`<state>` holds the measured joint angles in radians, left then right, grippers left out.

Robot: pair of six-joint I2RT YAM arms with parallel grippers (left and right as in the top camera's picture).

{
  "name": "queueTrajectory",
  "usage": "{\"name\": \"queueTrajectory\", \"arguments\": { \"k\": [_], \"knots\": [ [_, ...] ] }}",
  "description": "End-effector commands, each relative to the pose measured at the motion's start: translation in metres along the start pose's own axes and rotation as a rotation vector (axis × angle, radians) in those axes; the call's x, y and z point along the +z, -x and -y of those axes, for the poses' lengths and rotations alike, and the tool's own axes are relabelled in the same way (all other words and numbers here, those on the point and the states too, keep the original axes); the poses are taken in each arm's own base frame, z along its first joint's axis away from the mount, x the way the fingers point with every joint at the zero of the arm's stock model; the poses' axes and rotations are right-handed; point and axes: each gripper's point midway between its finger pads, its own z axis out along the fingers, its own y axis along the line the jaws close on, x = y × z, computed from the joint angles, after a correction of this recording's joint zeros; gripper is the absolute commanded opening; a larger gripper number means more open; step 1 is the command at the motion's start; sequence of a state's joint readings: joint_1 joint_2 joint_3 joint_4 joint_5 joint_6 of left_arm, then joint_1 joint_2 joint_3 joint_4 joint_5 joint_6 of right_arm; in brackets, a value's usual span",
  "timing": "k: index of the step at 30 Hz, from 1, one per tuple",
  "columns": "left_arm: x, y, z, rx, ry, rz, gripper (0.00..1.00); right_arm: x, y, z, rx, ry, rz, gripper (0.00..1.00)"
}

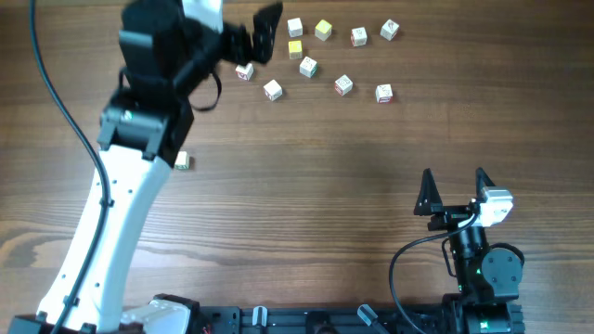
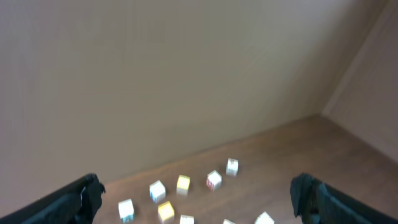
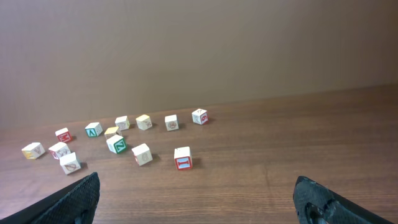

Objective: Form a horizontal line
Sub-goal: 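Reach the left gripper back to the cluster for the cat block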

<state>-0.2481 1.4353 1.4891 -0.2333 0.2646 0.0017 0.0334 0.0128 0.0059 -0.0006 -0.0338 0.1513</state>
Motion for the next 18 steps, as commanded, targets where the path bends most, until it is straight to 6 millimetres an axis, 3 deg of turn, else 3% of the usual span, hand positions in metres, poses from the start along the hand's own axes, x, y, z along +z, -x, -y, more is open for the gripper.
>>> {"name": "queueTrajectory", "arguments": {
  "k": [1,5,9,14,18],
  "knots": [
    [0.014,0.03,0.002,0.001,-0.02,0.016,1.0,0.0,0.001,-0.001,-0.019,0.01,0.005,1.0],
    [0.037,0.039,-0.003,-0.008,-0.018,-0.015,1.0,0.0,0.001,-0.001,-0.018,0.01,0.006,1.0],
    [0.061,0.032,-0.01,-0.021,-0.015,-0.063,1.0,0.0,0.001,-0.001,-0.018,0.01,0.006,1.0],
    [0.099,-0.012,-0.019,-0.047,-0.015,-0.159,1.0,0.0,0.001,-0.001,-0.018,0.01,0.005,1.0],
    [0.132,-0.062,-0.025,-0.065,0.003,-0.258,1.0,0.0,0.001,-0.001,-0.018,0.01,0.005,1.0]
  ]
}}
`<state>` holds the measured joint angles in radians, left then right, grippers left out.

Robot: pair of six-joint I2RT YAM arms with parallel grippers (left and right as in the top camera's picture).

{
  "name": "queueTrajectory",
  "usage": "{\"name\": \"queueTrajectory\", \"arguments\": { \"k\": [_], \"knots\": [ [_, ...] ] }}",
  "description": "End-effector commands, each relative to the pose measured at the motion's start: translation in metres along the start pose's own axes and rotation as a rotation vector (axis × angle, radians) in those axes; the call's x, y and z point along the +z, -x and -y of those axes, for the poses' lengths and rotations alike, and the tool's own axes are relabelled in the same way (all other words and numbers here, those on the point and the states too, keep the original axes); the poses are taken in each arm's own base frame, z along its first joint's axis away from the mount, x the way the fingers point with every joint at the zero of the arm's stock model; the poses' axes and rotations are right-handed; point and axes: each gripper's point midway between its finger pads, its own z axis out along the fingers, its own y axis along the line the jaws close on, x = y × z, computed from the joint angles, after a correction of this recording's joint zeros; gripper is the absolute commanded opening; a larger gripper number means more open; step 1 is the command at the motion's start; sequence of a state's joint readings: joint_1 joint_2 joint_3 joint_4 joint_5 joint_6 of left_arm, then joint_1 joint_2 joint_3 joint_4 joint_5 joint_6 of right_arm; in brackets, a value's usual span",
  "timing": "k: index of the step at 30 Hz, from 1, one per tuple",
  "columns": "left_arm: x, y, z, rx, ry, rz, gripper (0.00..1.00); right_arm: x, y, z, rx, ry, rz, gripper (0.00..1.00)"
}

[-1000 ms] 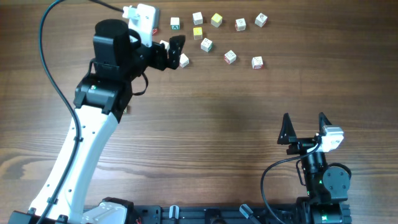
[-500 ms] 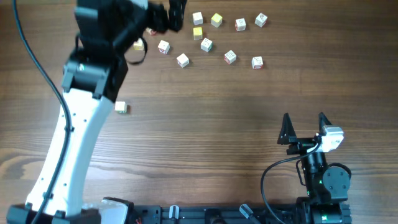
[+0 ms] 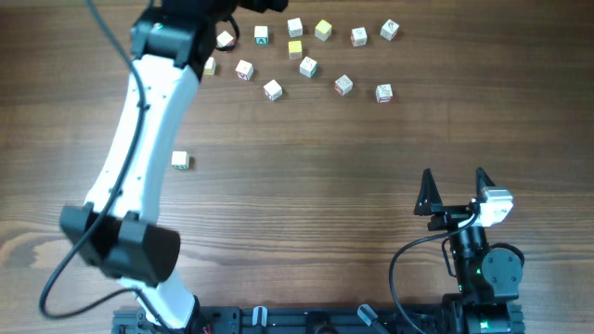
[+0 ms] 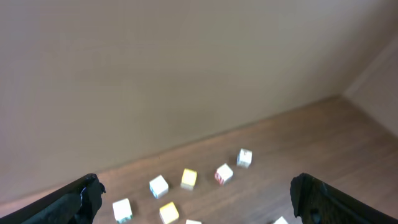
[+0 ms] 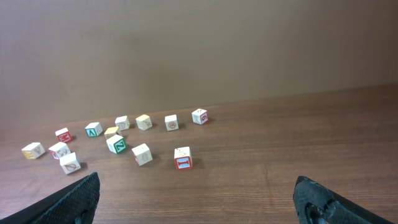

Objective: Form a horizontal line
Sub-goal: 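Reach the left gripper back to the cluster for the cat block, then grasp the cat-picture block with the left gripper and lift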

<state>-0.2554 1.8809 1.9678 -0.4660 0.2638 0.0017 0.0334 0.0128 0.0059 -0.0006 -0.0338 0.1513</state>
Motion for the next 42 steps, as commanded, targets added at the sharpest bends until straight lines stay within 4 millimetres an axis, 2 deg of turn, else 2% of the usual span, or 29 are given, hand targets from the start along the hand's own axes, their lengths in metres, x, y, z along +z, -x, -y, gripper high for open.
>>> {"name": "queueTrajectory", "arguments": {
  "k": [1,4,8,16,23,26,33,42],
  "knots": [
    [0.04,-0.036,-0.002,-0.017,0.001,-0.081,1.0,0.0,0.001,-0.001,-0.019,0.01,0.005,1.0],
    [0.069,-0.073,-0.008,-0.034,0.002,-0.163,1.0,0.0,0.001,-0.001,-0.018,0.01,0.006,1.0],
    [0.095,-0.119,-0.015,-0.058,0.006,-0.265,1.0,0.0,0.001,-0.001,-0.018,0.01,0.006,1.0],
    [0.129,-0.181,-0.023,-0.08,0.007,-0.375,1.0,0.0,0.001,-0.001,-0.019,0.01,0.006,1.0],
    [0.153,-0.237,-0.008,-0.078,-0.016,-0.477,0.97,0.0,0.001,-0.001,-0.018,0.01,0.005,1.0],
    [0.159,-0.252,-0.006,-0.075,-0.011,-0.499,0.91,0.0,0.001,-0.001,-0.019,0.01,0.006,1.0],
    [0.17,-0.279,-0.009,-0.081,-0.012,-0.534,0.87,0.0,0.001,-0.001,-0.018,0.01,0.005,1.0],
    [0.181,-0.295,-0.011,-0.08,-0.014,-0.534,0.66,0.0,0.001,-0.001,-0.019,0.01,0.006,1.0]
  ]
}}
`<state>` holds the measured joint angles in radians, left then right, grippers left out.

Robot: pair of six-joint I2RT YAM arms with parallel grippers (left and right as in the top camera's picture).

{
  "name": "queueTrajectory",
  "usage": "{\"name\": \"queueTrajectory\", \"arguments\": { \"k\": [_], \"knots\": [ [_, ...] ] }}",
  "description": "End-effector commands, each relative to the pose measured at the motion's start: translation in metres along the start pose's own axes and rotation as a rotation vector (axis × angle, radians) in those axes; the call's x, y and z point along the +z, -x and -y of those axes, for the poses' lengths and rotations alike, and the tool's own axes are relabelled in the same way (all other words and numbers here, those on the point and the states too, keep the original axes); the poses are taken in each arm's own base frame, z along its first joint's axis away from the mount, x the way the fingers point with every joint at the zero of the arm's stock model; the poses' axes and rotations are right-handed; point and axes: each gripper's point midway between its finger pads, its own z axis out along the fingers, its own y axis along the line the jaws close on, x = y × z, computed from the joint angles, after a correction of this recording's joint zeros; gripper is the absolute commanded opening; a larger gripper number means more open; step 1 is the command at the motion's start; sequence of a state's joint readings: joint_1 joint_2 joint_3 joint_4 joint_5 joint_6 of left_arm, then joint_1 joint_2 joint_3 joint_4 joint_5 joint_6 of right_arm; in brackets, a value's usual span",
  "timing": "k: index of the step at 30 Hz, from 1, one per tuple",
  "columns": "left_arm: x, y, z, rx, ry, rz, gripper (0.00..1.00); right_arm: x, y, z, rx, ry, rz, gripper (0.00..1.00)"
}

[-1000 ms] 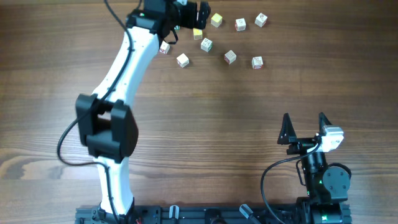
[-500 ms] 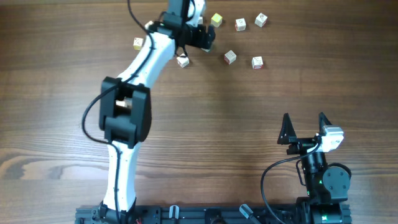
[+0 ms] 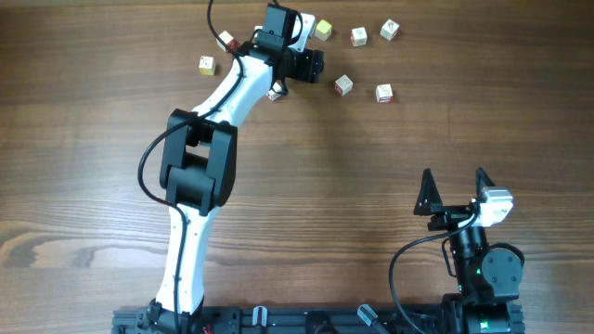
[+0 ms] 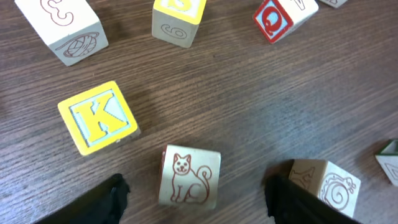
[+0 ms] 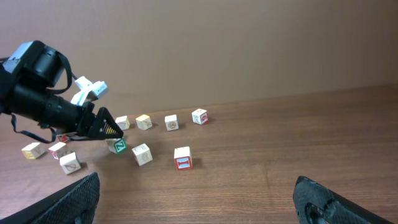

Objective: Form a horizontal line
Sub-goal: 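Grasp the cat-picture block with the left gripper and lift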

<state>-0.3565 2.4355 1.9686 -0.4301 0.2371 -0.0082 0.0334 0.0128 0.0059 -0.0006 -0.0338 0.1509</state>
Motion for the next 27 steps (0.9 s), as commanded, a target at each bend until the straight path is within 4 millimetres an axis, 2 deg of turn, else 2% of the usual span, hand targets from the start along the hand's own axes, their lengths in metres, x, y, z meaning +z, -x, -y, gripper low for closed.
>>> {"name": "queueTrajectory", "arguments": {
  "k": [1,7,14,18,23,27],
  "knots": [
    [0.018,-0.011,-0.007,-0.002,0.005,-0.014,0.65,0.0,0.001,-0.001,-0.018,0.01,0.005,1.0],
    [0.03,-0.021,-0.005,0.002,0.001,-0.033,0.64,0.0,0.001,-0.001,-0.018,0.01,0.006,1.0],
    [0.029,-0.016,-0.011,0.003,0.039,-0.014,0.32,0.0,0.001,-0.001,-0.018,0.01,0.006,1.0],
    [0.022,-0.013,-0.016,0.001,0.077,-0.017,0.25,0.0,0.001,-0.001,-0.018,0.01,0.005,1.0],
    [-0.02,0.007,-0.024,0.003,0.19,-0.005,0.22,0.0,0.001,-0.001,-0.018,0.01,0.006,1.0],
    [-0.086,0.033,-0.022,0.006,0.28,0.025,0.18,0.0,0.001,-0.001,-0.018,0.01,0.006,1.0]
  ]
}}
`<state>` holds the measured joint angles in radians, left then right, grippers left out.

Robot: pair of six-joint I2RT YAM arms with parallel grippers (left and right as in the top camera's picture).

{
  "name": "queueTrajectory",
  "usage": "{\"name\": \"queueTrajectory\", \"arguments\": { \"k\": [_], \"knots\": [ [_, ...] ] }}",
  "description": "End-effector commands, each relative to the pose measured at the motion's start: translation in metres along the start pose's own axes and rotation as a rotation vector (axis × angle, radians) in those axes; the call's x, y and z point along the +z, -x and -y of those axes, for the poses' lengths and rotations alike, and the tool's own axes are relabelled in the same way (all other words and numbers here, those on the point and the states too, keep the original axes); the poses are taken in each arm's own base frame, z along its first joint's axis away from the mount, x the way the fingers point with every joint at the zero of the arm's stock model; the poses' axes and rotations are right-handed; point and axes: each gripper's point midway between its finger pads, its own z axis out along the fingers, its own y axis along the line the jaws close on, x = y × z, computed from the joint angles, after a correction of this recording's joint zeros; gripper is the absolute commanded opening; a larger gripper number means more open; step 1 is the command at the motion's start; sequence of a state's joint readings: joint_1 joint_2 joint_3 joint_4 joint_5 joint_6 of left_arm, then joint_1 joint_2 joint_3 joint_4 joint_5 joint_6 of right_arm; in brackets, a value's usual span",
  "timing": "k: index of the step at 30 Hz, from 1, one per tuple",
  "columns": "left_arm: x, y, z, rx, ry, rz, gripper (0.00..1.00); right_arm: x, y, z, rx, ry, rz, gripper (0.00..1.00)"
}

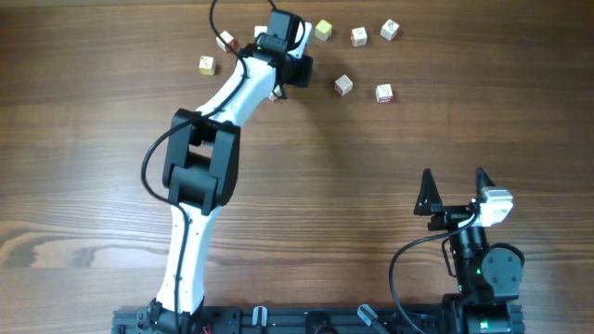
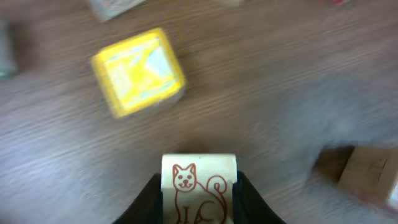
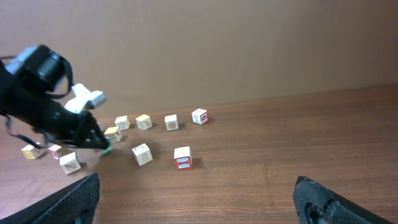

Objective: Form a horizontal line
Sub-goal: 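Grasp the cat-picture block with the left gripper and lift, then place the cat block to the right of the J block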

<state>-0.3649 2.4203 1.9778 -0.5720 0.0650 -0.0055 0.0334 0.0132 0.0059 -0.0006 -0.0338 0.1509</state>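
Note:
Small lettered wooden blocks lie scattered along the far side of the table (image 1: pixel 297 186). My left gripper (image 1: pixel 295 70) is among them, shut on a white block with a red cat drawing (image 2: pixel 199 185); its dark jaws press both sides of it. A yellow block (image 2: pixel 138 73) lies just beyond it and another block (image 2: pixel 368 175) to its right; this view is blurred. Loose blocks (image 1: pixel 343 84) (image 1: pixel 383 93) sit to the right of the gripper. My right gripper (image 1: pixel 455 191) (image 3: pixel 198 196) stands open near the front right, holding nothing.
More blocks lie at the far edge: two at the left (image 1: pixel 205 65) (image 1: pixel 225 39) and three in a row at the right (image 1: pixel 323 30) (image 1: pixel 358 36) (image 1: pixel 390 31). The left arm (image 1: pixel 200 167) stretches across the table's left half. A brown wall (image 3: pixel 199 43) backs the table.
My left gripper was open with its jaws on either side of the cat block; now it is shut on that block. Its view has shifted and blurred. The right arm has not moved.
My left gripper was first open and raised near the left end of the block cluster, then open at the far left edge. After that it was low among the blocks, open around the cat block, and now grips it. The right gripper stayed open and still.

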Motion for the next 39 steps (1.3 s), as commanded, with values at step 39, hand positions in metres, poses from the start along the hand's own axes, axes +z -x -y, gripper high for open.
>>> {"name": "queueTrajectory", "arguments": {
  "k": [39],
  "knots": [
    [-0.169,-0.191,-0.082,-0.459,0.42,-0.381,0.05,0.0,0.001,-0.001,-0.018,0.01,0.006,1.0]
  ]
}}
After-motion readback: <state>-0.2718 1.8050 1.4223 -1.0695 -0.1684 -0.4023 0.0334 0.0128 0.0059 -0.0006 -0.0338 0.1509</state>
